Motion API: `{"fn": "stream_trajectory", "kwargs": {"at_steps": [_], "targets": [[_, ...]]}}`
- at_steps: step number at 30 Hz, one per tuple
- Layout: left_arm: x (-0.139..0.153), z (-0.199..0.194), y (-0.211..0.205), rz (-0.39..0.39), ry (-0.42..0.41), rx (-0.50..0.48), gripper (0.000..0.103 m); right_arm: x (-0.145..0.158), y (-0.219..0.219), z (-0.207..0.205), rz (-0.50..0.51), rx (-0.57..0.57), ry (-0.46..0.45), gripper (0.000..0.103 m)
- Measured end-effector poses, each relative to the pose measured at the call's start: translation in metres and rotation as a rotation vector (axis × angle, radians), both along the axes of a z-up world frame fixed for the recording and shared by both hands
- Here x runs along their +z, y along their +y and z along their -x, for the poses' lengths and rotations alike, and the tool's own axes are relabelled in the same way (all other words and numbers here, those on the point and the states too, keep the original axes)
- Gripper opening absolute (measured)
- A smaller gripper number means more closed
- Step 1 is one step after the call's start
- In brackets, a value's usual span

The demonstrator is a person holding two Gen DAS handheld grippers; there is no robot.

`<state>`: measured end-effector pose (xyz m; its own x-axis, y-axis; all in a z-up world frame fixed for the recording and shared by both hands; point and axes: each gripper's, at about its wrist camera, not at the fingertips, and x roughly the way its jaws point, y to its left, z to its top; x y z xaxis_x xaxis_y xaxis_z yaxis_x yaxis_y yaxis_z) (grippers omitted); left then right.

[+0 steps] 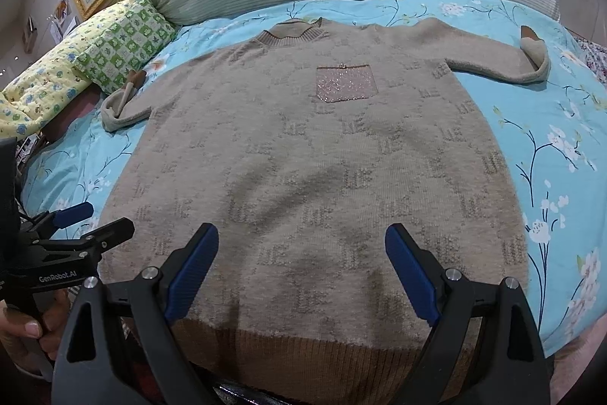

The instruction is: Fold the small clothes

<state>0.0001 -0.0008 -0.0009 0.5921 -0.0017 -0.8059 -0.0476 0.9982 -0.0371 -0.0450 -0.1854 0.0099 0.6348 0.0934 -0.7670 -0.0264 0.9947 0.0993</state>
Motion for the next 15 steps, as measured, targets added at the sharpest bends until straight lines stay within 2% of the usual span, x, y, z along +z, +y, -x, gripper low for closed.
{"fn": "stream_trajectory", "kwargs": {"at_steps": [4, 6, 15], "targets": [[-0.0005, -0.0004, 0.0003, 0.005, 0.000, -0.002, 0.101, 0.0009, 0.0015, 0.0007, -0.001, 0.000, 0.023, 0.090], [-0.0012, -0.0009, -0.0003, 0.008, 0.000, 0.000, 0.101, 0.0009, 0.0023, 0.0017, -0.005, 0.001, -0.010, 0.090], [-0.0033, -0.0034, -0.0025, 0.005, 0.019, 0.001, 0.101, 0.0004, 0.0029, 0.0013, -0.005, 0.001, -0.005, 0.090]]}}
